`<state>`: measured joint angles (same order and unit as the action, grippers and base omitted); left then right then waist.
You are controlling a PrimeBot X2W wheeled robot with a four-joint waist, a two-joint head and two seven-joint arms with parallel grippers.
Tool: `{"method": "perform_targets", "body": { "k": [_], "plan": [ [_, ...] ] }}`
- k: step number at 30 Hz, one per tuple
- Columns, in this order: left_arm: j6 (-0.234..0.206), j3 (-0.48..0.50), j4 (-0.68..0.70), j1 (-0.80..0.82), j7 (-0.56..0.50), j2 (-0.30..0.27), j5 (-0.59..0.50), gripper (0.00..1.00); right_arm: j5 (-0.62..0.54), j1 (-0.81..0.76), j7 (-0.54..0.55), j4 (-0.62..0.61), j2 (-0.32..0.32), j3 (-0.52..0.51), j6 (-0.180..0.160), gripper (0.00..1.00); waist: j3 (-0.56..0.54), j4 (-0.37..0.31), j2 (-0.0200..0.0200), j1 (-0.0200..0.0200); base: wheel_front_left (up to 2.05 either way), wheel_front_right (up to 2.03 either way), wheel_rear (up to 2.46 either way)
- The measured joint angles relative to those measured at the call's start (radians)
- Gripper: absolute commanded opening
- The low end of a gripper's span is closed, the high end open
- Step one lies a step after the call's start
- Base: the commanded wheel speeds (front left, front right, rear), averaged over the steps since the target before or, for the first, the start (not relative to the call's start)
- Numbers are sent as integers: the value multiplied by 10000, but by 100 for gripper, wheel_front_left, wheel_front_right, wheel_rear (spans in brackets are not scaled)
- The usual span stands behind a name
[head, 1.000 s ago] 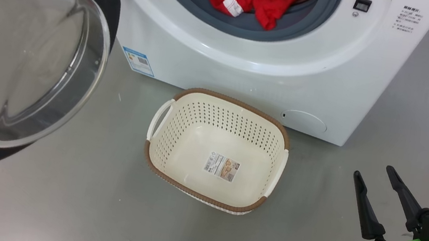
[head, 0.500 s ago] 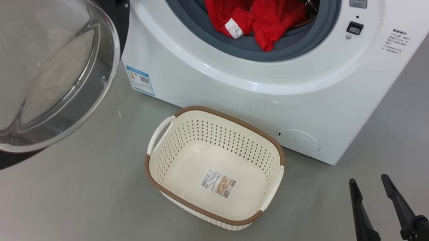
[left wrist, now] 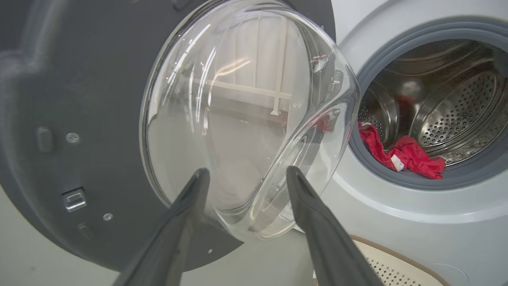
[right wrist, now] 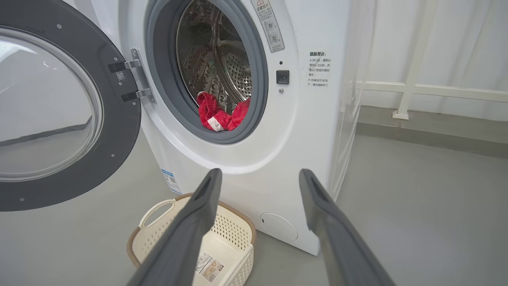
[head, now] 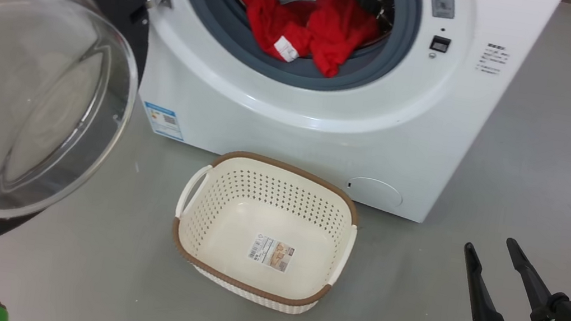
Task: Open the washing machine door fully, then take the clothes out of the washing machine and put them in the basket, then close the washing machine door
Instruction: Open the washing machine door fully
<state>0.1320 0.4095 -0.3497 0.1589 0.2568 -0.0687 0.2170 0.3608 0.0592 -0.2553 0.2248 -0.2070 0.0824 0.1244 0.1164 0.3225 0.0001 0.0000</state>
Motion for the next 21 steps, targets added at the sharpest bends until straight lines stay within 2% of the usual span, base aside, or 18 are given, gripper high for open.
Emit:
{"method": "perform_targets", "body": {
  "k": [8, 21],
  "plan": [
    [0, -771, 734, -681, 0, 155, 309, 100, 0, -129, 0, -21, 77, -165, 0, 100, -85, -559, 0, 0, 0, 0, 0],
    [0, -2048, 1666, -1448, 0, 17, 602, 100, 0, -188, 0, -48, 251, -385, 0, 100, -195, -1581, 0, 0, 0, 0, 0]
  ]
}}
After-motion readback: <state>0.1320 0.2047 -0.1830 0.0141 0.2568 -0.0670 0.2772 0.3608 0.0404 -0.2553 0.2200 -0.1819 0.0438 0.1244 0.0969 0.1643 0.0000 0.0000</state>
